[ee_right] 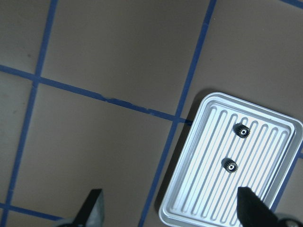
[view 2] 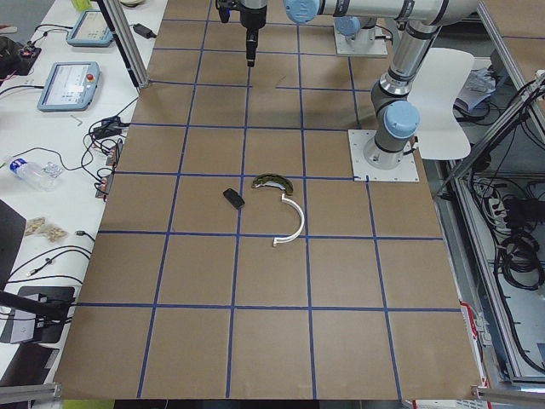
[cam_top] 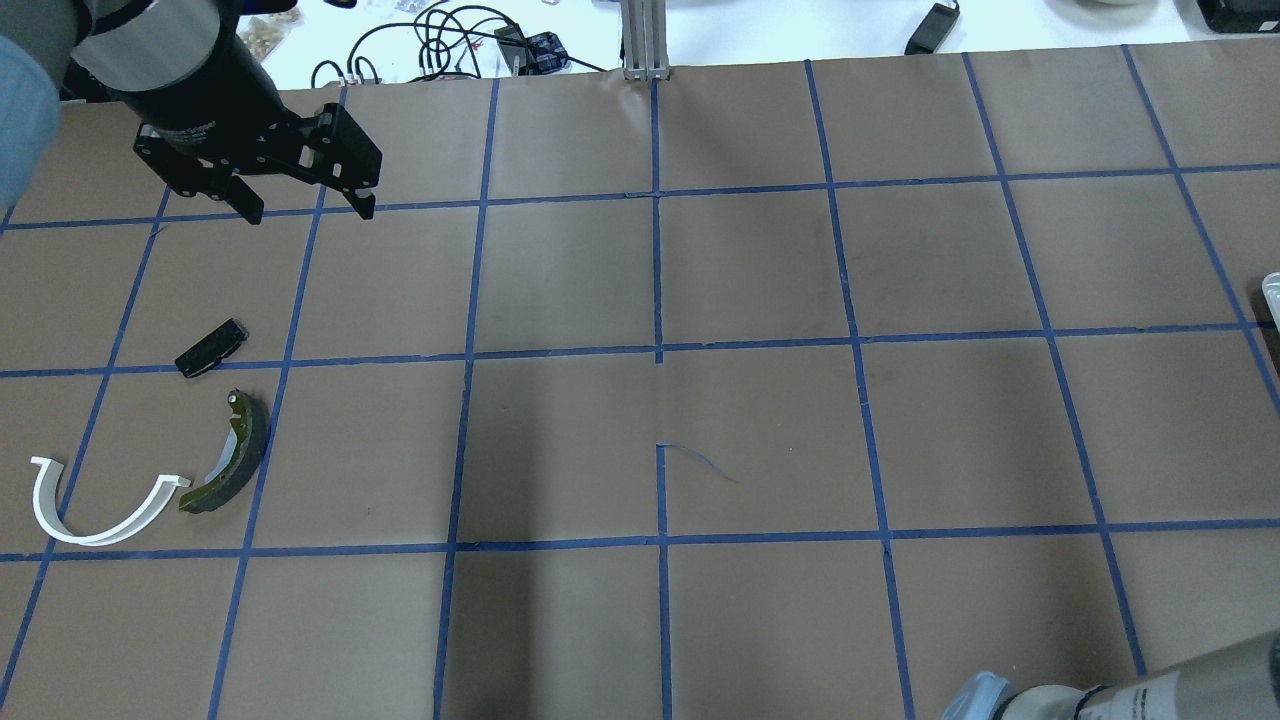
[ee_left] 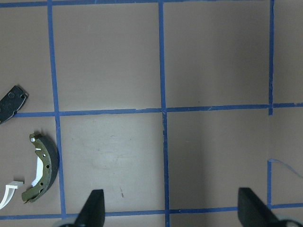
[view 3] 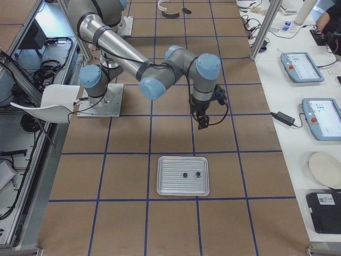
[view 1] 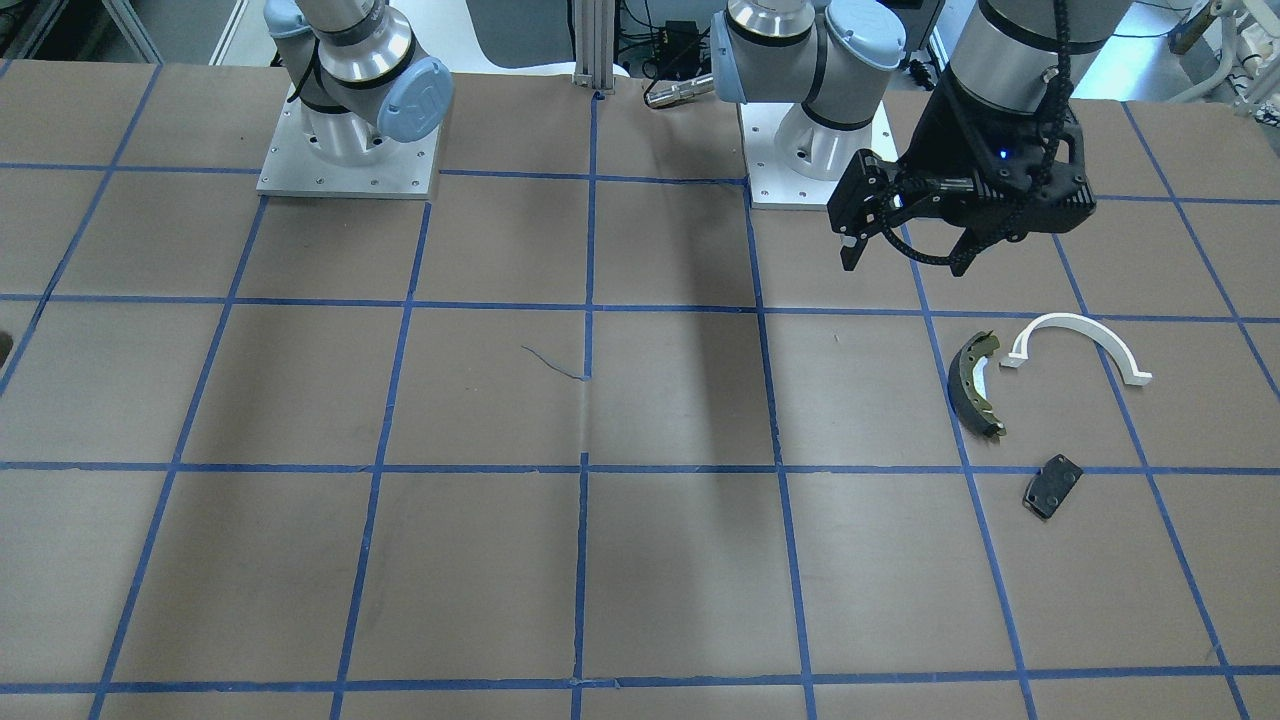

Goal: Place bearing gear from tray to pile

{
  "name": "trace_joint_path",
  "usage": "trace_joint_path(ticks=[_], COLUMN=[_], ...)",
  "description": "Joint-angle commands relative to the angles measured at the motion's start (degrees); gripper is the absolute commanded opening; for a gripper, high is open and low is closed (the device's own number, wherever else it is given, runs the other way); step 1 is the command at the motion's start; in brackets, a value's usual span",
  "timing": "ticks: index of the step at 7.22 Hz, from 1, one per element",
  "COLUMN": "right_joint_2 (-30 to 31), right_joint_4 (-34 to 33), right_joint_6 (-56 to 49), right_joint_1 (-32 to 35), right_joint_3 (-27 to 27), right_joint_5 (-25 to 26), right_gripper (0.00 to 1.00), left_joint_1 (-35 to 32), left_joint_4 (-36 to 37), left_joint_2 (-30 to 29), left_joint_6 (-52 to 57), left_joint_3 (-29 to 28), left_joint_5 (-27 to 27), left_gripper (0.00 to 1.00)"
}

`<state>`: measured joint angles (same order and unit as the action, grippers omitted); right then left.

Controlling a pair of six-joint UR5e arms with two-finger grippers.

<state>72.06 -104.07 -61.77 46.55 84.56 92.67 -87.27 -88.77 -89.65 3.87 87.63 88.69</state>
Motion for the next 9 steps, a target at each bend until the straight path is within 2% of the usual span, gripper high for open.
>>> trace_joint_path(ticks=[1, 2, 4, 7, 9], right_joint_2=[-7.08, -9.81, -15.17, -18.45, -19.50], right_joint_4=[-5.33, -6.83, -14.64, -17.22, -17.57], right_joint_6=[-5.81, -7.29, -11.00, -10.57, -10.56], right_joint_1=[-5.06, -6.55, -8.67, -9.38, -9.38], right_joint_3=[0.34, 0.35, 1.05, 0.96, 0.87], right_joint_5=[-0.12, -0.12, -0.29, -0.38, -0.38], right_gripper=[1.00, 1.00, 1.00, 0.89, 0.87], left_joint_1=[-0.01, -0.01, -0.01, -0.01, -0.01], left_joint_4=[0.00, 0.00, 0.00, 0.00, 0.00], left_joint_2=[0.00, 0.08, 0.09, 0.09, 0.17], left_joint_6=[0.00, 0.00, 0.00, 0.09, 0.00], left_joint_3=[0.00, 0.00, 0.00, 0.26, 0.26], left_joint_5=[-0.01, -0.01, -0.01, -0.01, -0.01], left_gripper=[1.00, 1.00, 1.00, 1.00, 1.00])
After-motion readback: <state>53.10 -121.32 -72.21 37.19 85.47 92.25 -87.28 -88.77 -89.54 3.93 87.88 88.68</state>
